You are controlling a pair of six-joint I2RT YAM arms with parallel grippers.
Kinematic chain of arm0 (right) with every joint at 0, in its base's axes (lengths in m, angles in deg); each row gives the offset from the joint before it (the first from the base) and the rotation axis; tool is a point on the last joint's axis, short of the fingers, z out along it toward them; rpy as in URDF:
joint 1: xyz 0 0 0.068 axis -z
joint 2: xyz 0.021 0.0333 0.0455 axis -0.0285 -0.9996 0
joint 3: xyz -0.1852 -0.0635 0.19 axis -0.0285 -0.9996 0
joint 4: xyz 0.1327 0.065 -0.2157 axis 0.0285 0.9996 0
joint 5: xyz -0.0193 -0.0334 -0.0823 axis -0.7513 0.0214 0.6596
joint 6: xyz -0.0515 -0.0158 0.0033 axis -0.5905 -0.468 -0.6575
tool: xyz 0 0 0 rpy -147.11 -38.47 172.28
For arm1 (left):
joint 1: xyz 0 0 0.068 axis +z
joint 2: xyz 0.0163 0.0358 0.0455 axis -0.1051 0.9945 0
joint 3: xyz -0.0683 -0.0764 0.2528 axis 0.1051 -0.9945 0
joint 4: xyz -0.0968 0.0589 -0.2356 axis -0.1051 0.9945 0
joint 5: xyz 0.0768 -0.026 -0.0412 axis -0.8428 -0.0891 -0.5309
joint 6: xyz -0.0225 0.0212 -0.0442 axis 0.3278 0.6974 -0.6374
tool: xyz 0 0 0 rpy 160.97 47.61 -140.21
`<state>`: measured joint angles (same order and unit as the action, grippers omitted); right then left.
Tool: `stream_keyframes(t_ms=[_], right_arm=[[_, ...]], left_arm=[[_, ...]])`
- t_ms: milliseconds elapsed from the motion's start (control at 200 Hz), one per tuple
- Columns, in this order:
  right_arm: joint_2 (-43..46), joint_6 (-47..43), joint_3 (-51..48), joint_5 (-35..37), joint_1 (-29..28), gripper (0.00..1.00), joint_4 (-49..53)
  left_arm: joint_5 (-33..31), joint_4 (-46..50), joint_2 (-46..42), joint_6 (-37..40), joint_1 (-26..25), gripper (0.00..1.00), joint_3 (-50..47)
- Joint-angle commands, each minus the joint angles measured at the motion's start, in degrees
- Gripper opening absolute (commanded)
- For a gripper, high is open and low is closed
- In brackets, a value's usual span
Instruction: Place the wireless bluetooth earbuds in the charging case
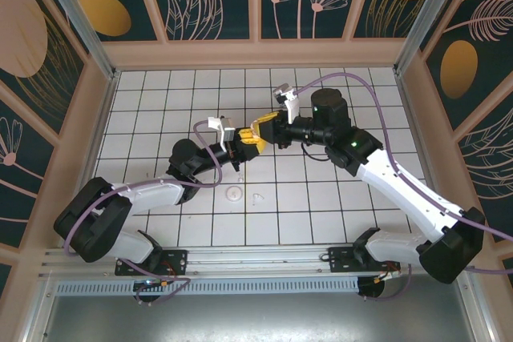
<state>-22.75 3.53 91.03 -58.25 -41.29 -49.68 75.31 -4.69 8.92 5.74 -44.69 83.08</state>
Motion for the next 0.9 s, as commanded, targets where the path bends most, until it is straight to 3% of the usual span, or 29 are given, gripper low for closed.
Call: stream_keyframes(t_ms=[0,896], right_arm=[[-1.1,-1.1,1.4,-0.2,-1.5,0.2,4.8],[2.2,-3.2,4.0,3.2,-1.5,0.2,6.8]], left_arm=[[0.3,-3.0,-0.2,-0.9,-0.2,0.11,3.2],[-0.7,0.8,-0.3,-0.8,-0.1,0.11,4.7]])
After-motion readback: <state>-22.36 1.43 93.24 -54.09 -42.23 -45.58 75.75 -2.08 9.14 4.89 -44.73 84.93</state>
